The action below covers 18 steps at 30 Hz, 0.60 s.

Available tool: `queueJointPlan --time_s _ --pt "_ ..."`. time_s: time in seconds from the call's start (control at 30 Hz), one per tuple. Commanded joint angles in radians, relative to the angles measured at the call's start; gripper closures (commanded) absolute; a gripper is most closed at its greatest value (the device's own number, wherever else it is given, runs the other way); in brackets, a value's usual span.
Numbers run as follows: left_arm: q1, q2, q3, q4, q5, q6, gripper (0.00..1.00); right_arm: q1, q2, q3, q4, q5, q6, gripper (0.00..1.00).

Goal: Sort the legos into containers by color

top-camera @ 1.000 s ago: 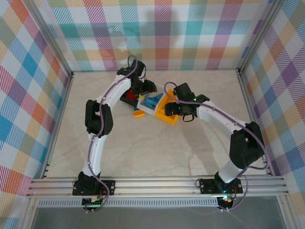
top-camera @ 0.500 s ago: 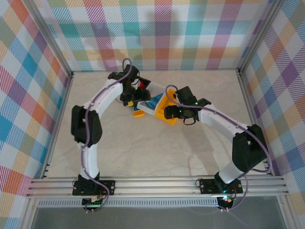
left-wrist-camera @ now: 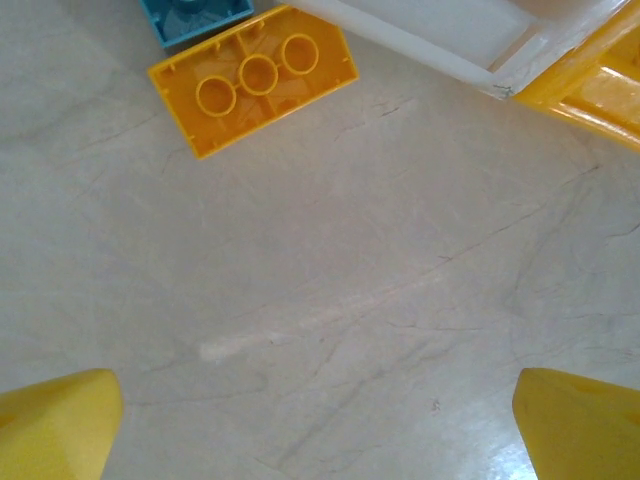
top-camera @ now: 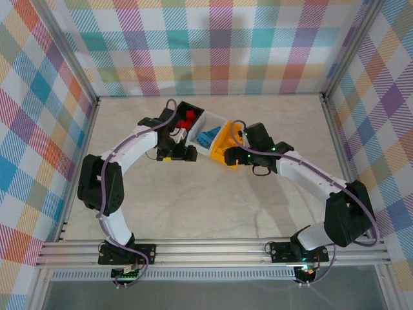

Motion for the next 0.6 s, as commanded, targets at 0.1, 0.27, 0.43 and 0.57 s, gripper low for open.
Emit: queueJointPlan --time_s 0.1,0.27,0.43,0.57 --pt "0.006 0.1 0.061 0.029 -0.028 0.115 0.0 0.005 -0.049 -0.02 0.036 -0.018 -0.021 0.12" --pt "0.009 0.178 0.141 0.028 -0.024 0.115 0.0 0.002 -0.057 -0.024 0.021 -0.01 -0.043 0.12" --pt "0.008 0.218 0.176 0.034 -0.032 0.137 0.0 -0.008 -0.057 -0.021 0.017 -0.012 -0.048 0.11" --pt "0.009 0.244 0.189 0.038 -0.05 0.161 0.0 -0.01 -0.057 -0.012 0.008 -0.015 -0.051 0.11"
